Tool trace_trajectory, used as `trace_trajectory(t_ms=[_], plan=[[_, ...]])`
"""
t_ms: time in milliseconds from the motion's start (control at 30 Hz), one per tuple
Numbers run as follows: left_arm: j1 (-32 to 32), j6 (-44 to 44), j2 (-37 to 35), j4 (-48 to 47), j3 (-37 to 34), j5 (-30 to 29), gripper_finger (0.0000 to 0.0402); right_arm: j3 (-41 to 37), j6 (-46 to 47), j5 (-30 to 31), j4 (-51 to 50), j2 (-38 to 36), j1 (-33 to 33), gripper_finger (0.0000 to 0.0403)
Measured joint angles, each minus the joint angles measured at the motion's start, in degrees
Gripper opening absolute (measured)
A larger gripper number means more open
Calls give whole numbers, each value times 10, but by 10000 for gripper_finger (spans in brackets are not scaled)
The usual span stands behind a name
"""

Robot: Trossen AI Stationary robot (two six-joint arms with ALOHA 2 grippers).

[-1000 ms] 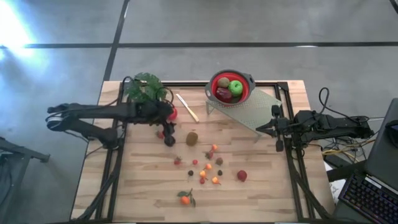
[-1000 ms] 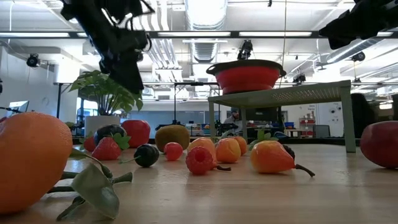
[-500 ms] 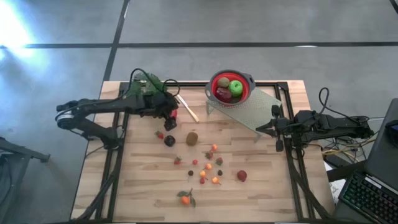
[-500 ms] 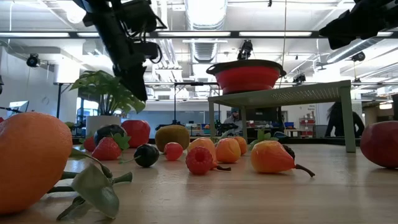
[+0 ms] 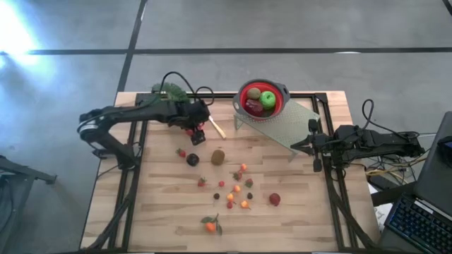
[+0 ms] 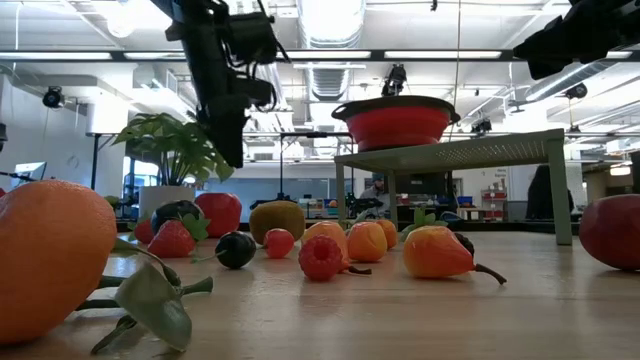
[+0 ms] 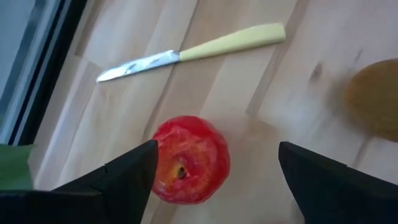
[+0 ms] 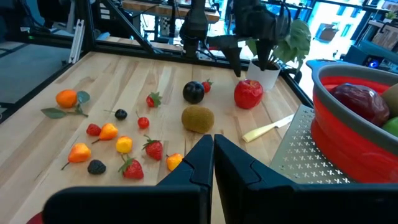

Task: Pick & Place Fruit
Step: Put the red apple into the red gray colander on the shelf

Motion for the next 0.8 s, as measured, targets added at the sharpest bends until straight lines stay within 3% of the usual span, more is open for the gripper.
trace_trajectory(t_ms=[267,800], plan=[[25,22,40,-55,31,-4,340,0,1,0,0,0,0,8],[61,67,41,-62,32,22,340,0,0,0,0,0,0,8]])
